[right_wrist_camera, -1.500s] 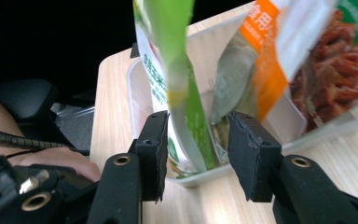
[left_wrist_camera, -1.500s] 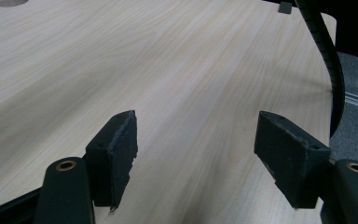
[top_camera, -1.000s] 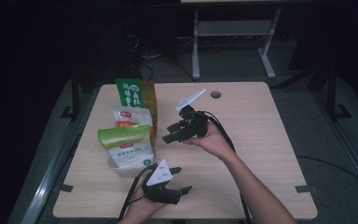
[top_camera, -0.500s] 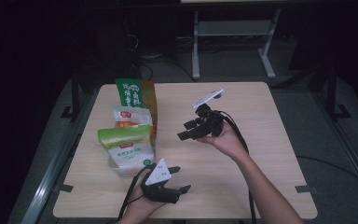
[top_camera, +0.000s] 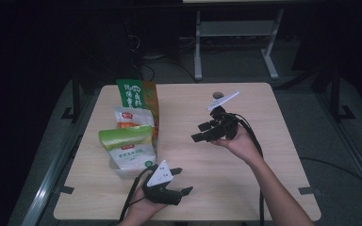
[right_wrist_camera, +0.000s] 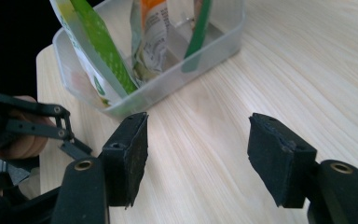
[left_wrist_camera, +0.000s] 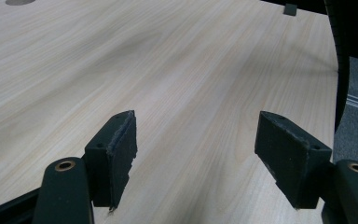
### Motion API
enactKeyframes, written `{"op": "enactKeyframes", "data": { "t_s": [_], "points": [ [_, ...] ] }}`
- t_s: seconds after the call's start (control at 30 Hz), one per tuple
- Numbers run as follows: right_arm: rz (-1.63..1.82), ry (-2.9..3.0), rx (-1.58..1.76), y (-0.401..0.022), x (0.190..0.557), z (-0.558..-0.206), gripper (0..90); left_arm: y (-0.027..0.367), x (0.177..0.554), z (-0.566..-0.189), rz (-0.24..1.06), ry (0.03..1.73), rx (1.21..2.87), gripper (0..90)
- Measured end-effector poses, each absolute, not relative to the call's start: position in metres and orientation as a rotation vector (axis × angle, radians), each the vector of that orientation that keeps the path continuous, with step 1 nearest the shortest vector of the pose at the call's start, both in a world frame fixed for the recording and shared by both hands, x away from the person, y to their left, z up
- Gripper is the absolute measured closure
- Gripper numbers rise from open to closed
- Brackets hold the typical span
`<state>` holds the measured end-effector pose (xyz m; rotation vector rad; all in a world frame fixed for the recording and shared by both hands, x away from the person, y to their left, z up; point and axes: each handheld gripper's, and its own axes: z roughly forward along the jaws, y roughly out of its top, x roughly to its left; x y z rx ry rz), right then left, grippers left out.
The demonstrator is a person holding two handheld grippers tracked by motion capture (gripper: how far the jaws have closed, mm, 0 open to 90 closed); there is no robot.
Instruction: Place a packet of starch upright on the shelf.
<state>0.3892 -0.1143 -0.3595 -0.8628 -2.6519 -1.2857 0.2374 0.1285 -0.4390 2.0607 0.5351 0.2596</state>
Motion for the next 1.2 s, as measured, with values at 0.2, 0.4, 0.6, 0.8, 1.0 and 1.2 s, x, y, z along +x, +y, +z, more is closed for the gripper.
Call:
{"op": "enactKeyframes", "data": {
  "t_s": [0.2,0.4,0.6,0.8,1.0,1.2],
  "points": [
    [-1.286,-2.648,-0.911,-0.135,0.381,-0.364,36.5,0.128,0.238,-0.439,0.263,0.527,2.058,29.4],
    [-1.268,-2.653,-0.958,-0.154,0.371,-0.370,35.7,0.128,0.238,-0.440,0.253,0.537,2.058,29.4],
    [-1.266,-2.634,-1.011,-0.175,0.358,-0.381,35.5,0.128,0.238,-0.440,0.255,0.535,2.064,29.4],
    [-1.261,-2.598,-1.075,-0.194,0.346,-0.394,35.2,0.128,0.238,-0.440,0.254,0.537,2.060,29.4],
    [-1.260,-2.581,-1.114,-0.209,0.334,-0.407,34.5,0.127,0.238,-0.440,0.251,0.533,2.062,29.4],
    [-1.265,-2.569,-1.146,-0.219,0.319,-0.418,32.8,0.126,0.237,-0.440,0.247,0.533,2.055,29.2]
  ]
}}
